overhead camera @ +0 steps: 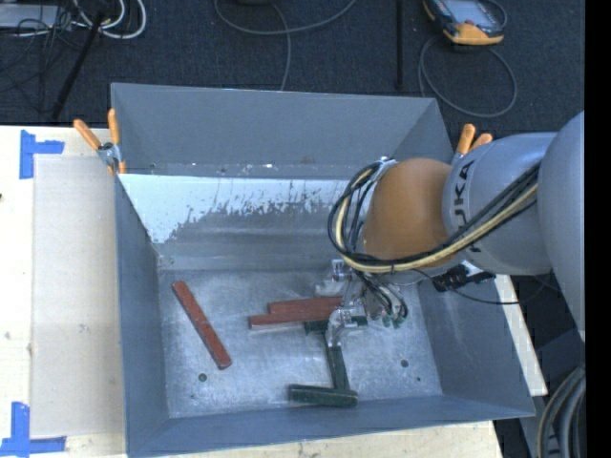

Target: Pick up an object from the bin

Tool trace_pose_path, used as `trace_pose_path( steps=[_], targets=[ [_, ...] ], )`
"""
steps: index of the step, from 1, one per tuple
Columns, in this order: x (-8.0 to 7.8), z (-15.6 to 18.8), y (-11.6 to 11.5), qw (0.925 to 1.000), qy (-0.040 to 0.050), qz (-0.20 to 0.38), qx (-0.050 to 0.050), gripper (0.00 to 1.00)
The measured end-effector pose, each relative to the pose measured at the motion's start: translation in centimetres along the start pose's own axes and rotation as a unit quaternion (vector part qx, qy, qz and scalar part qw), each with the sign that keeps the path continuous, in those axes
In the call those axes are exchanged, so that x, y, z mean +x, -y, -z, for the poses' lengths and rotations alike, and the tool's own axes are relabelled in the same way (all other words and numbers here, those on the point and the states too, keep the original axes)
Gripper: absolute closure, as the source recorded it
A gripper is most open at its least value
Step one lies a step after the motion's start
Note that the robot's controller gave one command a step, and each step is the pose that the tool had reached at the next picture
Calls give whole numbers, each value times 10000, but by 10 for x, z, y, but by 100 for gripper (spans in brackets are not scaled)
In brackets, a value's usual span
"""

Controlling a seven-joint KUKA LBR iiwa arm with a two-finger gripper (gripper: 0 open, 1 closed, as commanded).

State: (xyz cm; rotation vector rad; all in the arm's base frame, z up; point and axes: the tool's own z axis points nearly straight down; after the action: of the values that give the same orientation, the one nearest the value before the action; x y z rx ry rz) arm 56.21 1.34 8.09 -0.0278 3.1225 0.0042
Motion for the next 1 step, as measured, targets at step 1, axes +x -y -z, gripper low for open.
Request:
trace_pose_path(
  steps=[1],
  targets=[
    [0,0,0,10000,0,0,0,100]
  ],
)
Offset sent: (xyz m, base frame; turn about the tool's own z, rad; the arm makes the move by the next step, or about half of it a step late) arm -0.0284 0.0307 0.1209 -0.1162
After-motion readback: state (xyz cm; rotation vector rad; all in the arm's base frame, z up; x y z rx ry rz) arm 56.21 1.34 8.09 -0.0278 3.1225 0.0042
